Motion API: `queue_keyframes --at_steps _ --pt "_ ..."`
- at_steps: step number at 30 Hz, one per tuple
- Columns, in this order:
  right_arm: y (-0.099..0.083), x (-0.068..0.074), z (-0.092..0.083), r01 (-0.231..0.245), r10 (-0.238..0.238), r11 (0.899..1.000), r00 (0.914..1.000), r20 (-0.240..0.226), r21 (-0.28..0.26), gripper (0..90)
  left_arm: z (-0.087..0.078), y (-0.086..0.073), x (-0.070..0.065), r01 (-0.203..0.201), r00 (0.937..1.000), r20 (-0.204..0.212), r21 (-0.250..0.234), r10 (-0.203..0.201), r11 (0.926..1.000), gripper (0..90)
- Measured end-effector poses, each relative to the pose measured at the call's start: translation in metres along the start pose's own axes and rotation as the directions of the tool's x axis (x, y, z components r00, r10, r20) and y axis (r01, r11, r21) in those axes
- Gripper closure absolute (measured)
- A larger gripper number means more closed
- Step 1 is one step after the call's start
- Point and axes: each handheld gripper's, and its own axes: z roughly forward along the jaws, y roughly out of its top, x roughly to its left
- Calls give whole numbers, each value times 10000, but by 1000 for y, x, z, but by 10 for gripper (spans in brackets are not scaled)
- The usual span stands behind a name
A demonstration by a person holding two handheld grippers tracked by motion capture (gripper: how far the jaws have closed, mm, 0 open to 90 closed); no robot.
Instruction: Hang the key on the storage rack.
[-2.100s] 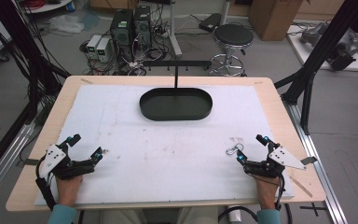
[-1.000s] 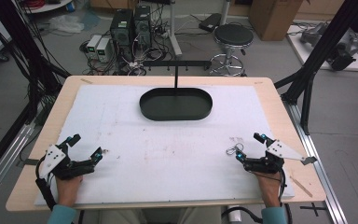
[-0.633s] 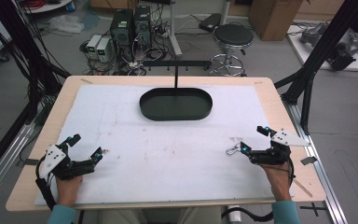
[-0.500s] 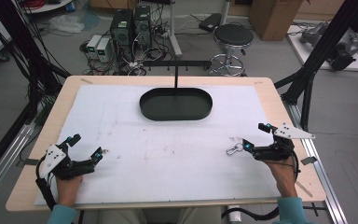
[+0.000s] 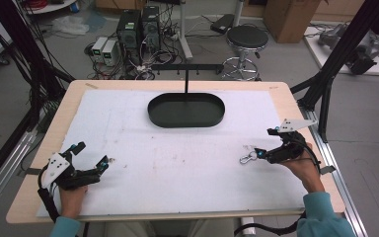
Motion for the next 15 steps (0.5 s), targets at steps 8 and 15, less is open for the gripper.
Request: queue_keyframes --at_steps 8,15 --pt "-3 -4 14 124 -46 9931 9978 -667 1170 47 0 0 1 33 10000 -3 57 -33 10000 23" --pt "-5 -6 24 269 -93 9836 9951 -989 1782 51 0 0 0 18 10000 -5 50 -18 10000 23"
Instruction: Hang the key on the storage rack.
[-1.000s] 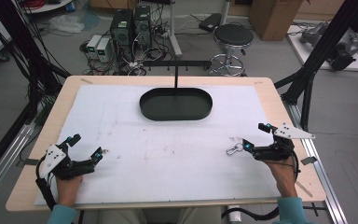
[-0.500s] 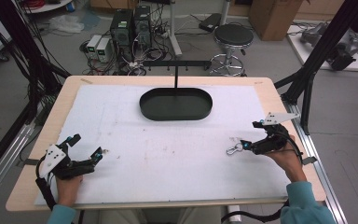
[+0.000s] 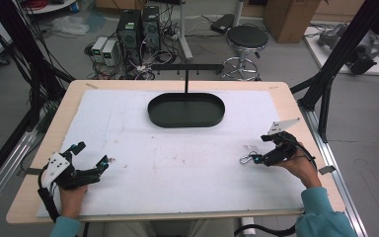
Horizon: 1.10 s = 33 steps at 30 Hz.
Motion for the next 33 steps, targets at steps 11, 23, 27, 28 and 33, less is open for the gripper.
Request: queue_keyframes --at_steps 11,23,27,28,33 --pt "-3 -4 12 -140 173 9947 9994 -315 1015 88 0 0 0 28 10000 -10 1 -28 10000 23" --pt "-4 -6 18 -41 208 9851 9952 -953 1719 262 0 0 0 37 10000 -2 21 -37 10000 23" --pt "-4 -6 21 10 183 9822 9947 -1013 1877 314 0 0 1 34 10000 2 34 -34 10000 23" --pt "-4 -6 21 10 183 9822 9947 -1013 1877 314 0 0 1 30 10000 3 36 -30 10000 23" --pt "-4 -7 21 71 172 9810 9922 -1232 1940 399 1 0 0 69 10000 -21 26 -69 10000 23"
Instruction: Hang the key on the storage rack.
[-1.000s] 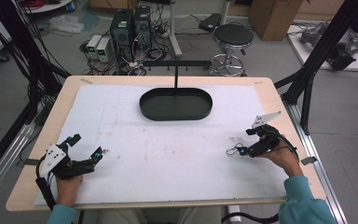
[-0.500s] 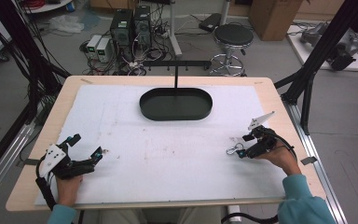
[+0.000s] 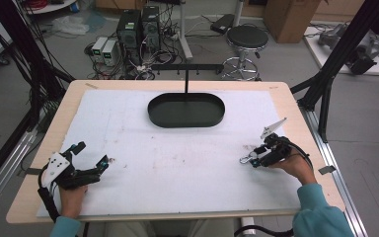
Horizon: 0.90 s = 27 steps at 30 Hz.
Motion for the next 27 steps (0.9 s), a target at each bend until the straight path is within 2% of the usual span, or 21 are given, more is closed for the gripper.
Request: queue_keyframes --at_steps 4,6,16,20,27 --pt "0 0 -1 47 -47 10000 10000 -15 -35 447 0 0 0 -25 10000 9 5 25 10000 23" --pt "-1 1 -4 99 -100 9999 9999 -108 -92 521 0 0 0 8 10000 -1 -11 -8 10000 23" --pt "-1 2 -7 192 -194 9998 9996 -205 -106 645 0 0 0 -38 10000 11 14 38 10000 23" --pt "-1 2 -9 223 -223 9997 9998 -3 -135 715 0 0 0 -38 10000 21 18 38 10000 23" --pt "0 3 -9 188 -188 9998 9998 19 -120 780 0 0 0 -44 10000 27 18 44 10000 23"
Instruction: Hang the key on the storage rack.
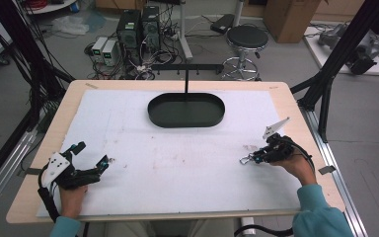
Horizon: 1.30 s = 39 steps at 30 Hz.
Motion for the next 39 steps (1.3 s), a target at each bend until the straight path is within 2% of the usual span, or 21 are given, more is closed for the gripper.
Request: queue_keyframes --at_steps 6,11,21,25,26,32,33,34,36,39 --pt "0 -1 0 -113 113 9999 9999 29 -1 802 0 0 0 4 10000 -6 -2 -4 10000 23" --pt "1 0 1 -64 63 9999 9999 89 108 858 0 0 0 -1 10000 -1 0 1 10000 23" --pt "1 -1 1 -66 65 9999 9999 87 137 884 0 0 0 40 10000 -17 -12 -40 10000 23" --pt "2 2 0 13 -17 9999 9994 339 116 890 0 0 0 26 10000 -14 -4 -26 10000 23" --pt "3 3 0 -102 99 9999 9994 342 84 890 0 0 0 23 10000 -15 -5 -23 10000 23" --pt "4 4 -7 -91 113 9979 9993 346 -639 890 0 0 0 -1 10000 -12 -13 1 10000 23" --pt "4 4 -10 -104 134 9952 9995 301 -977 890 0 0 0 0 10000 -15 -22 0 10000 23" --pt "4 4 -10 -104 134 9952 9995 301 -977 890 0 0 0 3 10000 -15 -30 -3 10000 23" --pt "6 4 -16 -141 167 9901 9997 172 -1394 890 0 0 0 7 10000 -9 -27 -7 10000 23" --pt "10 5 -20 -173 195 9850 9998 108 -1715 890 0 0 0 5 10000 -15 -34 -5 10000 23"
